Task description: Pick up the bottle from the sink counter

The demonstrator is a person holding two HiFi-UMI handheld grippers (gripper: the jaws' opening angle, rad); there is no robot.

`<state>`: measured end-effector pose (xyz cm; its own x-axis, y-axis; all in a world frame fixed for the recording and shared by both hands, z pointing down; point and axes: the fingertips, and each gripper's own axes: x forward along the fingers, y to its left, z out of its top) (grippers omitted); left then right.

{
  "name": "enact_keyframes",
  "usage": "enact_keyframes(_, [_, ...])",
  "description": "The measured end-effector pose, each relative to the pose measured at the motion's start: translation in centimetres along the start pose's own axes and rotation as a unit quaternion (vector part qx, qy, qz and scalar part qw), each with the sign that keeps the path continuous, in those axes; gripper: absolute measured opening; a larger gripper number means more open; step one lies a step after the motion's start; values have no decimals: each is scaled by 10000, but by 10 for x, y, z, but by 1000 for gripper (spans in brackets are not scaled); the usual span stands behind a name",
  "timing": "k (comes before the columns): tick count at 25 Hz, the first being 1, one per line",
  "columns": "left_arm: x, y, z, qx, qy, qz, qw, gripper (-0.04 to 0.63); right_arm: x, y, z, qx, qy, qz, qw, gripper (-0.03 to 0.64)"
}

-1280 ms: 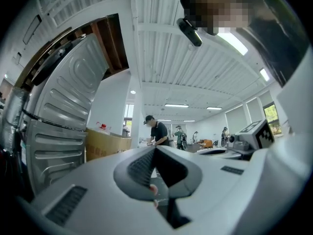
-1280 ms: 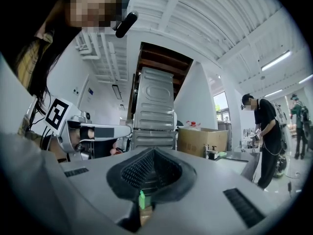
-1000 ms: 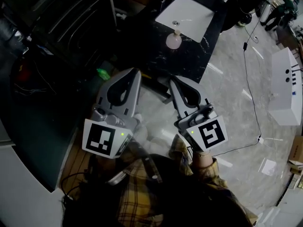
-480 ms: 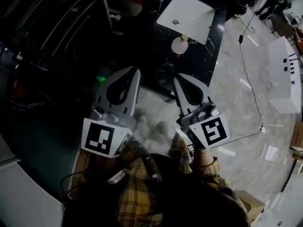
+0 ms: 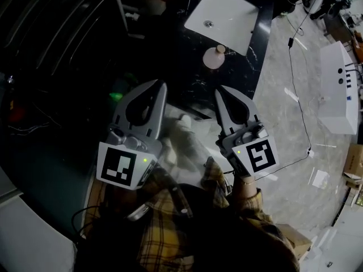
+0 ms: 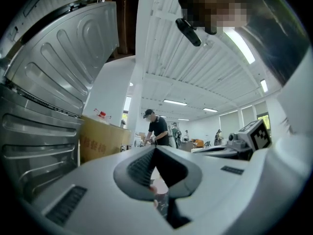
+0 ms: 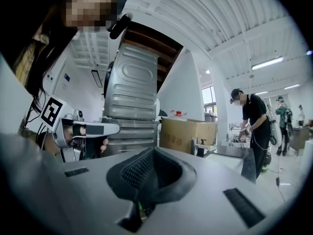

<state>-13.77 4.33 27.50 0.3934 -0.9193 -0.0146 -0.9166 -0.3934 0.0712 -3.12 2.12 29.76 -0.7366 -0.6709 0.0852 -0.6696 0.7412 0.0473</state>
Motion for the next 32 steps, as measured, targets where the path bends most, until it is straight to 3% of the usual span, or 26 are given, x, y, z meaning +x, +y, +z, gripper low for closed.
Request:
enact_keyframes(6, [46, 19, 10, 143, -205, 134, 9996, 18, 31, -38, 2, -33, 19, 131, 9999, 15])
enact_keyframes(19, [169, 5, 31, 305, -141, -137, 9993, 18, 71, -136, 11, 18, -59, 232, 9997, 15])
enact_keyframes(32, [219, -7, 16, 319, 90, -249, 9991, 17, 91, -168, 8, 75, -47, 539, 9985, 17])
